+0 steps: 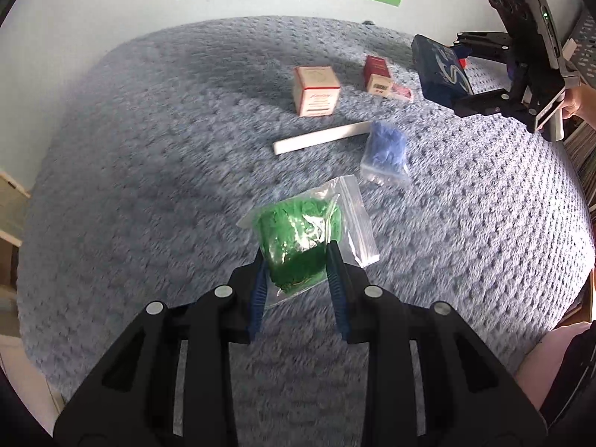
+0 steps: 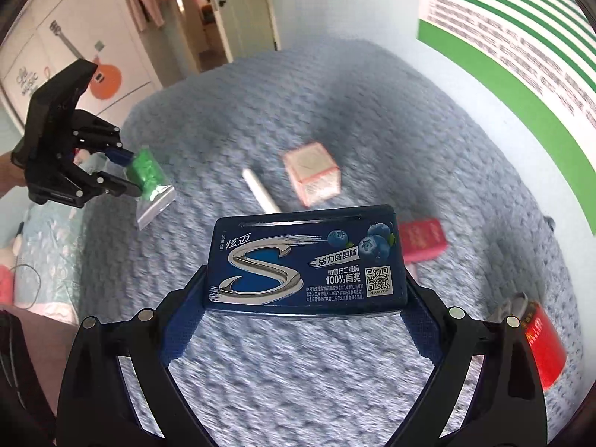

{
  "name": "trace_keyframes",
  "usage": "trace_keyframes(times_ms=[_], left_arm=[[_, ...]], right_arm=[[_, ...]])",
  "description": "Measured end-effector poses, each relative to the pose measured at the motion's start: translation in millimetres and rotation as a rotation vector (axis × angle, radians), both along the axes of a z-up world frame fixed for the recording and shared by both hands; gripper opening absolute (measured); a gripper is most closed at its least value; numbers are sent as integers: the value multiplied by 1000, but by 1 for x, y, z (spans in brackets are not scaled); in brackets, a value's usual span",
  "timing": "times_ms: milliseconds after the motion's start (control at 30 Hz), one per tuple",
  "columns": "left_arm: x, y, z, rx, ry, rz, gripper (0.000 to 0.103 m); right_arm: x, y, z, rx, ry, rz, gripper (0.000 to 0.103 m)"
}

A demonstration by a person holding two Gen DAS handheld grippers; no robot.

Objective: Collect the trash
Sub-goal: 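Carry the green clay bag and blue gum pack over to the teal bin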

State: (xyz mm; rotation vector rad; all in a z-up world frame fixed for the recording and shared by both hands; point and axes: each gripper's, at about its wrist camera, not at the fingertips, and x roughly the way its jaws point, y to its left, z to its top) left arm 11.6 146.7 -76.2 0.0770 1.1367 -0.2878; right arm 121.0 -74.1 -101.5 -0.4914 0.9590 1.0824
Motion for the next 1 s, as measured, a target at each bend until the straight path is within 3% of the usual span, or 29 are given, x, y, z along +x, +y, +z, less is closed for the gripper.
trace_keyframes(times_ms=[500, 1000], left_arm=[[-83, 72, 9, 26, -32, 199, 28], [-218, 165, 12, 44, -41, 472, 28]], right_arm=[[-72, 112, 24, 19, -12, 231, 92], [-180, 258, 35, 57, 15, 533, 92]])
